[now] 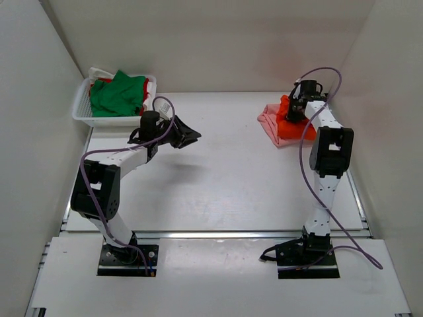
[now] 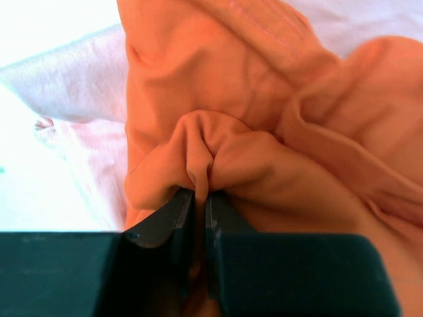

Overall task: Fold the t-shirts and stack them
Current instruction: Put the neatly folded tshirt into the corner of the board with the right arm

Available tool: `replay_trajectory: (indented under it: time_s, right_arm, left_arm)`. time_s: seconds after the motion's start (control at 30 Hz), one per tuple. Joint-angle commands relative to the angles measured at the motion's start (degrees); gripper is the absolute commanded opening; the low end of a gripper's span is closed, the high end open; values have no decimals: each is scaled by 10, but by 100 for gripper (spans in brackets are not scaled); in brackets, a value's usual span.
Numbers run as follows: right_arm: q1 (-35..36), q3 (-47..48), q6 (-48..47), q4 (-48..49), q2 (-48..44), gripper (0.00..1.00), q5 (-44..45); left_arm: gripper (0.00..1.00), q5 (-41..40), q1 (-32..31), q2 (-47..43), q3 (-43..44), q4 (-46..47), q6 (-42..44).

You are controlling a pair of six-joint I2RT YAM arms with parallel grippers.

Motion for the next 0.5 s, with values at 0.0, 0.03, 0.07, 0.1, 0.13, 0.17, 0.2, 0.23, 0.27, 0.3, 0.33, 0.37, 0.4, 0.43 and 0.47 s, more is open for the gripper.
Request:
replay_trajectory:
  time_s: [0.0, 0.03, 0.07, 0.1, 0.13, 0.17, 0.2, 0.23, 0.27, 0.3, 0.33, 0.37, 0.4, 0.43, 0.47]
  right_arm:
    - [-12, -38, -17, 44, -89, 0, -1]
    - [-12, -49, -19, 51, -109, 0, -1]
    - [-10, -54, -22, 56, -123, 0, 7]
    - [-13, -56, -23, 60, -128, 0, 8]
    - [-14, -50, -21, 59, -132, 0, 12]
    - [-20, -45, -20, 59, -127, 0, 11]
    - [-20, -38, -17, 53, -117, 0, 12]
    - [-29, -21, -14, 45, -111, 2, 8]
    - [-31, -5, -14, 40, -96, 6, 7]
    - [-36, 2, -12, 35, -79, 17, -4]
    - [-40, 16, -13, 27, -66, 26, -15]
    - [-41, 34, -14, 23, -51, 32, -24]
    - [-41, 43, -21, 18, -33, 42, -39]
    - [-41, 54, -30, 15, -26, 50, -55]
    - [-41, 65, -28, 14, -19, 54, -56]
  left_arm:
    - [47, 12, -2, -19, -9, 7, 11]
    - [46, 9, -2, -22, -8, 5, 15]
    - [47, 11, -5, -21, -8, 3, 16]
    - [47, 11, -5, -20, -9, 3, 17]
    - [47, 13, -5, -20, -11, 4, 17]
    - [47, 11, -5, -20, -16, 4, 16]
    - [47, 21, -5, -22, -13, 5, 16]
    - [47, 17, -3, -21, -14, 4, 15]
    - [47, 18, -5, -22, -14, 3, 17]
    - [47, 20, -5, -23, -16, 1, 18]
    - [47, 15, -5, -29, -17, -6, 20]
    - [47, 15, -4, -33, -21, -14, 24]
    - [47, 15, -2, -37, -24, -18, 29]
    - [47, 12, 0, -41, -23, -25, 33]
    - [47, 12, 3, -49, -28, -30, 34]
